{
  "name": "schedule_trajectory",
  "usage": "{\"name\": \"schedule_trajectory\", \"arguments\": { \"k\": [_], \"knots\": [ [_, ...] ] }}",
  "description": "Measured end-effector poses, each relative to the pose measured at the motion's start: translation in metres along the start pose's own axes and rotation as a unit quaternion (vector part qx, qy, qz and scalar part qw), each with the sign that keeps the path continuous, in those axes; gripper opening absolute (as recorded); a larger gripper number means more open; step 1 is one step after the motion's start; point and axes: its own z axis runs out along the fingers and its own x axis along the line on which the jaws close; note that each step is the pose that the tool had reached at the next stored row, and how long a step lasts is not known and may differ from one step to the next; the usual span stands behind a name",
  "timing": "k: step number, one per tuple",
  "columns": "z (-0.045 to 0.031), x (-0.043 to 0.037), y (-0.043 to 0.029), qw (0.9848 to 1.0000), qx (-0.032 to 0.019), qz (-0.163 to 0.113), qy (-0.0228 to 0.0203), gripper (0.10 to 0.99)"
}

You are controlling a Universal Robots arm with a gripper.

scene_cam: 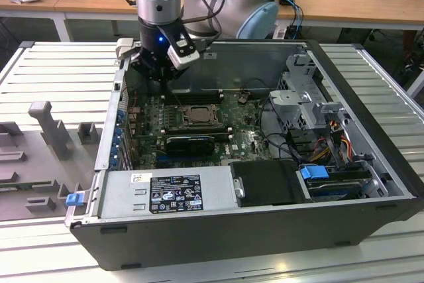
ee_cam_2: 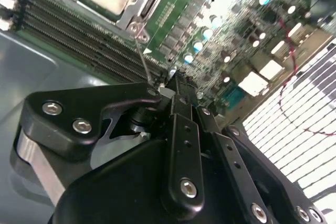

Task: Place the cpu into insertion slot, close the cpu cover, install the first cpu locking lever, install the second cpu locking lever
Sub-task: 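Install the first cpu locking lever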

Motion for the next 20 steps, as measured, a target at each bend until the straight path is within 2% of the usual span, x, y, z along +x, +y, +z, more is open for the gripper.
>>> {"name": "schedule_trajectory", "arguments": {
  "k": [3, 4, 12, 15, 16, 18, 20],
  "knots": [
    [0.0008, -0.0005, 0.0060, 1.0000, 0.0001, 0.000, 0.0001, 0.106],
    [0.0008, -0.0032, 0.0065, 1.0000, 0.0000, 0.000, 0.0001, 0.106],
    [0.0009, -0.0400, 0.0046, 1.0000, 0.0000, 0.000, 0.0003, 0.106],
    [0.0015, -0.0583, 0.0035, 1.0000, 0.0000, 0.000, 0.0004, 0.106],
    [0.0023, -0.0693, 0.0027, 1.0000, -0.0014, 0.000, 0.0006, 0.106],
    [0.0037, -0.0696, 0.0027, 0.9999, -0.0140, 0.000, 0.0000, 0.106],
    [0.0064, -0.0698, 0.0026, 0.9998, -0.0176, 0.000, -0.0004, 0.106]
  ]
}}
